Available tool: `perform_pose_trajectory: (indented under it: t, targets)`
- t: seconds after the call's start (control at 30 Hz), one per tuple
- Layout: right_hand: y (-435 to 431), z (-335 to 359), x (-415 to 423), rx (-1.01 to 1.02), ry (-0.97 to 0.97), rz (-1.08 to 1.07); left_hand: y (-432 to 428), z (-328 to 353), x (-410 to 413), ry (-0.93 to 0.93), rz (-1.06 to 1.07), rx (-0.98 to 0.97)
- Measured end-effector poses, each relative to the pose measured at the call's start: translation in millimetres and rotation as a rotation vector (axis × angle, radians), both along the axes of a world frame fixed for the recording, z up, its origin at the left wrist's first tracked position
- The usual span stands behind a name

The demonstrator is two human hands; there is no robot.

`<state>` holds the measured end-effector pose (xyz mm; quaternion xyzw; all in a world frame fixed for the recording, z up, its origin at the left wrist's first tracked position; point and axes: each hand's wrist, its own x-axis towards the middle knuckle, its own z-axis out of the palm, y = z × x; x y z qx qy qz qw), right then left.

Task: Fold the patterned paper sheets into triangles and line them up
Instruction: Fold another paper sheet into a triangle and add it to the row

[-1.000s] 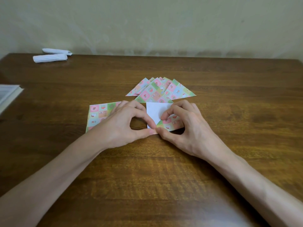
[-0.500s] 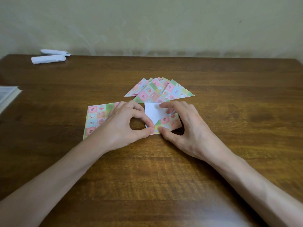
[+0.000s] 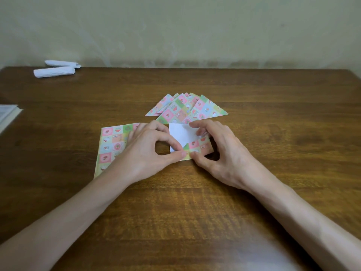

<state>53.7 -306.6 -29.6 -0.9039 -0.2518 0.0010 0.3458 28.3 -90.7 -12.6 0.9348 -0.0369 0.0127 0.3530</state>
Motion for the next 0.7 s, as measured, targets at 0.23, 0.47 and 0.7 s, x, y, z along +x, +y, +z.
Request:
perform_pose_trajectory:
  t: [0.23, 0.47, 0.7]
  targets:
    - [-5.9, 0.5, 2.7, 0.049, 0.048, 0.002, -3.5, 0.7, -0.5, 0.012, 0.027, 0.032]
    - [-9.3, 2.2, 4.7, 0.096, 0.083, 0.011, -12.4, -5.0, 1.7, -0.018, 0.094, 0.115]
    - [-12.9, 3.1, 7.3, 0.169, 0.139, 0.038, -11.0, -2.5, 2.4, -0.013, 0.067, 0.151]
